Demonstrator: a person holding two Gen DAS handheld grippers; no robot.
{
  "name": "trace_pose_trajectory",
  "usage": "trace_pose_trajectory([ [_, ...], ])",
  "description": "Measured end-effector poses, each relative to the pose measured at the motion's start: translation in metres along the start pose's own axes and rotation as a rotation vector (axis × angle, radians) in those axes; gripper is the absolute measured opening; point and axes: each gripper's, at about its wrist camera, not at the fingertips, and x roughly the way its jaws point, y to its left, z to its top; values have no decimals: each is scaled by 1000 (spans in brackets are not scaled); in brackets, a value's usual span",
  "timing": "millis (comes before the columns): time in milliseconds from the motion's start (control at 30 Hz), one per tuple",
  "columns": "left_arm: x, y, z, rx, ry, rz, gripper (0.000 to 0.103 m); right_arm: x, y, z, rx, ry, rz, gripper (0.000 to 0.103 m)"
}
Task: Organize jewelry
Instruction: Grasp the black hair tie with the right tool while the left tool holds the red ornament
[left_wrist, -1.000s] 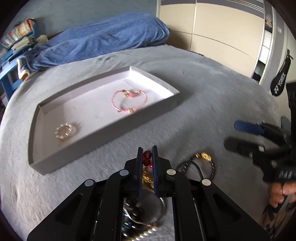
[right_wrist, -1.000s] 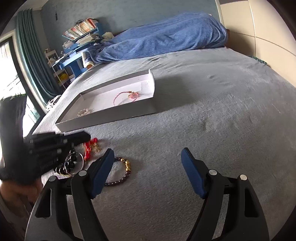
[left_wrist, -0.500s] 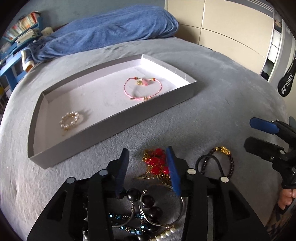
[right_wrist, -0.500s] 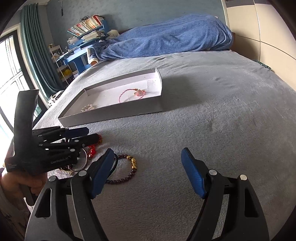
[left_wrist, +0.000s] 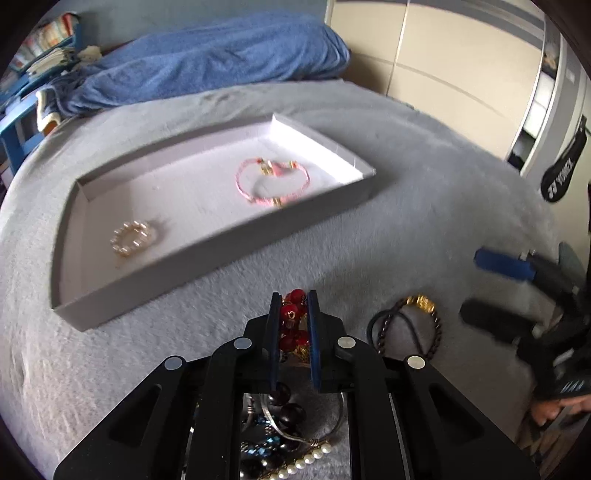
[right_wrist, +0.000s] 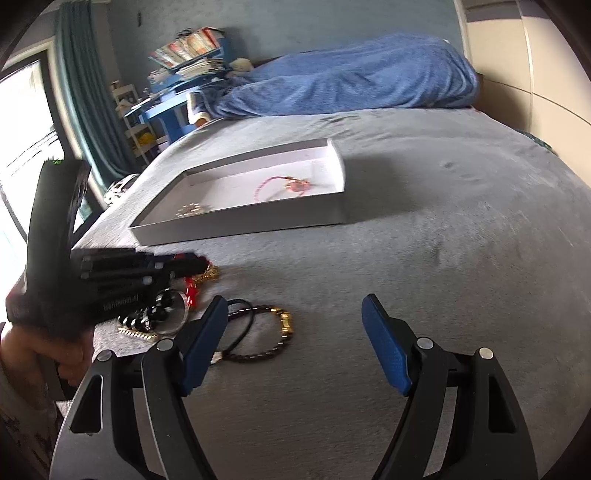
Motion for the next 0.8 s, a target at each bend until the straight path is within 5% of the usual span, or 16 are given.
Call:
trace_pose_trajectory([
  [367,-53,25,5,-95,-126,-9,13,11,33,-6,-101,47,115,63],
  [533,-69,31,-2,-107,-148,-13,13,28,27,-6,-50,111,124,38],
  [700,-76,35,-5,-110,-158,-12,13,41,23,-7,-18,154,116,33],
  [800,-75,35,-6,-103,-155,-10,13,46,23,-7,-13,165,105,13],
])
